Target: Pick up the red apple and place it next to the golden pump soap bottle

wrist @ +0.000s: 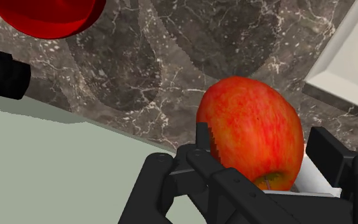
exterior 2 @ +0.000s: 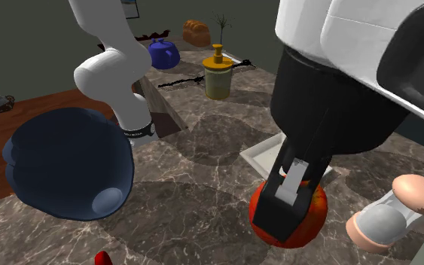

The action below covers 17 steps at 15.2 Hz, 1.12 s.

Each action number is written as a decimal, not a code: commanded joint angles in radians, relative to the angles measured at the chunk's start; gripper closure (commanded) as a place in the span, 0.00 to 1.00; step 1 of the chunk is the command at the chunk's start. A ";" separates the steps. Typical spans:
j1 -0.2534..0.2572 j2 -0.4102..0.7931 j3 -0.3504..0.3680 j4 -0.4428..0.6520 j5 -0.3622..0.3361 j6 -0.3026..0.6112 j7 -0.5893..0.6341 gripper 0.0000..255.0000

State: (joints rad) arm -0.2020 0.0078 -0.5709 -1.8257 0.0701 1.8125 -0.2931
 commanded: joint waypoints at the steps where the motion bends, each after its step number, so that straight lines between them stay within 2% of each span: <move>1: -0.001 -0.003 -0.001 0.026 -0.002 -0.029 0.001 1.00; 17: -0.008 0.027 -0.007 0.273 0.012 -0.251 0.002 1.00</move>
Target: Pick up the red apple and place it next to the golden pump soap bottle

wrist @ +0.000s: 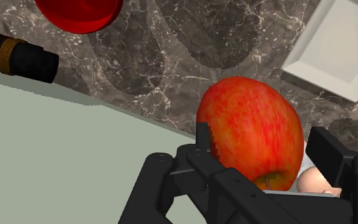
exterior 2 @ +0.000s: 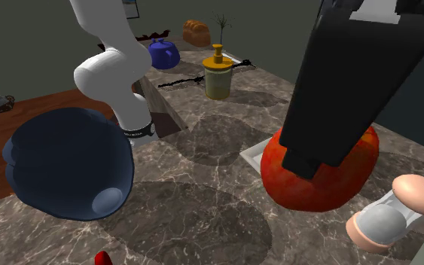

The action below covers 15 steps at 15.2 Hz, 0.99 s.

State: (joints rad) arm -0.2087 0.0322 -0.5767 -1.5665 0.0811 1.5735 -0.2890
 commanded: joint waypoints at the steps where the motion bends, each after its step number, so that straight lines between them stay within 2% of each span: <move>1: -0.003 0.007 -0.002 0.032 0.004 -0.027 -0.003 1.00; 5: -0.009 0.026 -0.006 0.101 0.014 -0.080 -0.007 1.00; 9: 0.057 -0.107 0.055 -0.038 -0.053 -0.047 0.116 1.00; 15: 0.118 -0.256 0.165 -0.192 -0.104 -0.022 0.292 1.00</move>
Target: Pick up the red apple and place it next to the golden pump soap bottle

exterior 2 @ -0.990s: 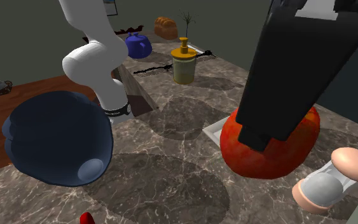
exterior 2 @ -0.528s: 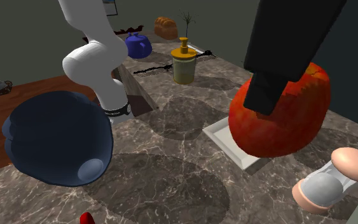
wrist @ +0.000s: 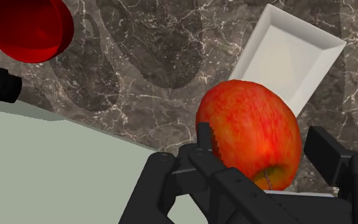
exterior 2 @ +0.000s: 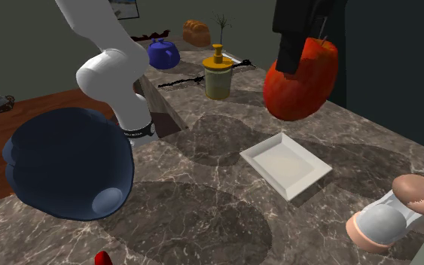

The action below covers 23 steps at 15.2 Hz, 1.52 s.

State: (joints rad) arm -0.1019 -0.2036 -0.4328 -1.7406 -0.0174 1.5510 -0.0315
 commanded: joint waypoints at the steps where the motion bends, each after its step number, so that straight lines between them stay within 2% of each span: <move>1: 0.018 -0.040 0.040 -0.039 -0.009 0.003 0.062 1.00; 12: 0.102 -0.176 0.241 -0.187 0.011 0.023 0.350 1.00; 22: 0.184 -0.182 0.418 -0.204 0.069 0.042 0.596 1.00; 23: 0.175 -0.187 0.399 -0.205 0.062 0.037 0.569 1.00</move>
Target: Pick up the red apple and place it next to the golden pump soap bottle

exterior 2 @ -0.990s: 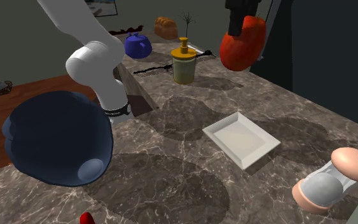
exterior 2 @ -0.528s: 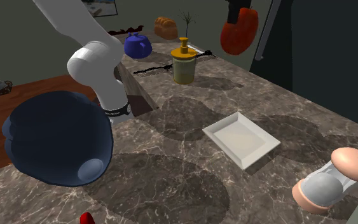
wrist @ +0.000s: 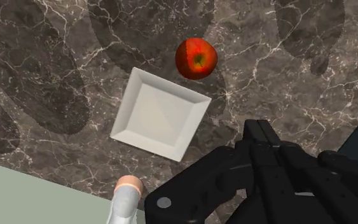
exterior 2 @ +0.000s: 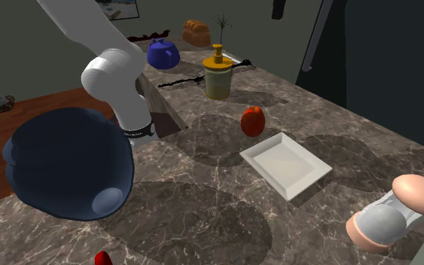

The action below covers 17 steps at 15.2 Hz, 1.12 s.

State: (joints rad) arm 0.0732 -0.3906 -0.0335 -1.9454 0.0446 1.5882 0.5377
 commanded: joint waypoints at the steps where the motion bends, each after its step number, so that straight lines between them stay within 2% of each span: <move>1: 0.000 0.000 -0.001 0.000 0.000 0.000 -0.001 0.00; 9: 0.000 -0.073 -0.018 -0.329 -0.001 0.254 -0.067 0.00; 17: 0.002 -0.059 -0.042 -0.587 0.001 0.521 -0.140 0.00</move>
State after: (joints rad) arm 0.0756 -0.4636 -0.0704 -2.5070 0.0450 2.0688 0.4101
